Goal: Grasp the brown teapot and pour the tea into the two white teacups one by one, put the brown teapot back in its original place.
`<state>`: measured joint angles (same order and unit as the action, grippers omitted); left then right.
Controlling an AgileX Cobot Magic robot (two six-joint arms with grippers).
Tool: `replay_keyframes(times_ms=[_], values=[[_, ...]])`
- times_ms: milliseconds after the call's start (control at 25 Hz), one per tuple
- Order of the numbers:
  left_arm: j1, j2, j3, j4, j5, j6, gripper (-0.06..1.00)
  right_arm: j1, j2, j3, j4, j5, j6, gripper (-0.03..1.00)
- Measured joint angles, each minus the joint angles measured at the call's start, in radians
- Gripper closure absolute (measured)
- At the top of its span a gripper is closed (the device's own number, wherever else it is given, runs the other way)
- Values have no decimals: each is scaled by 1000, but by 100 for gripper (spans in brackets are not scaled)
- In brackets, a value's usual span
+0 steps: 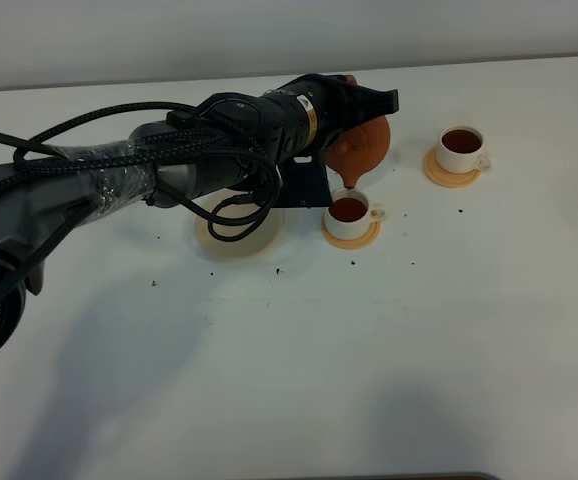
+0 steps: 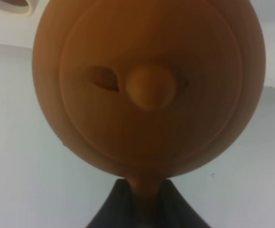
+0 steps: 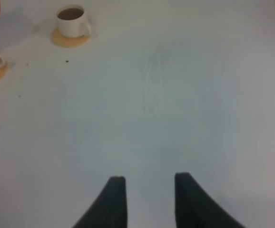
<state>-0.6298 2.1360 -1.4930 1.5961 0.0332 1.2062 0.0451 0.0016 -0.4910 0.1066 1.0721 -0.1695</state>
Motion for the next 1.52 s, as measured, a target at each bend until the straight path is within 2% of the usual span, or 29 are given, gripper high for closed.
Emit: replay_keyframes(times_ms=[400,640,800,1040,1120,1280,1400,1520], values=[[0,0,0,-13,-3,15,83,0,0,0,0,0,0,73],[0,0,0,-119,4,-39,83,0,0,0,0,0,0,73],[1,-7,0,-132,22,-110,83,0,0,0,0,0,0,73],[24,-60,0,-159,29,-139,83,0,0,0,0,0,0,73],[32,-79,0,-211,31,-149,83,0,0,0,0,0,0,73],[37,-118,1,-364,82,-177,83,0,0,0,0,0,0,73],[37,-133,5,-515,145,-205,83,0,0,0,0,0,0,73],[37,-141,13,-724,240,-228,83,0,0,0,0,0,0,73]])
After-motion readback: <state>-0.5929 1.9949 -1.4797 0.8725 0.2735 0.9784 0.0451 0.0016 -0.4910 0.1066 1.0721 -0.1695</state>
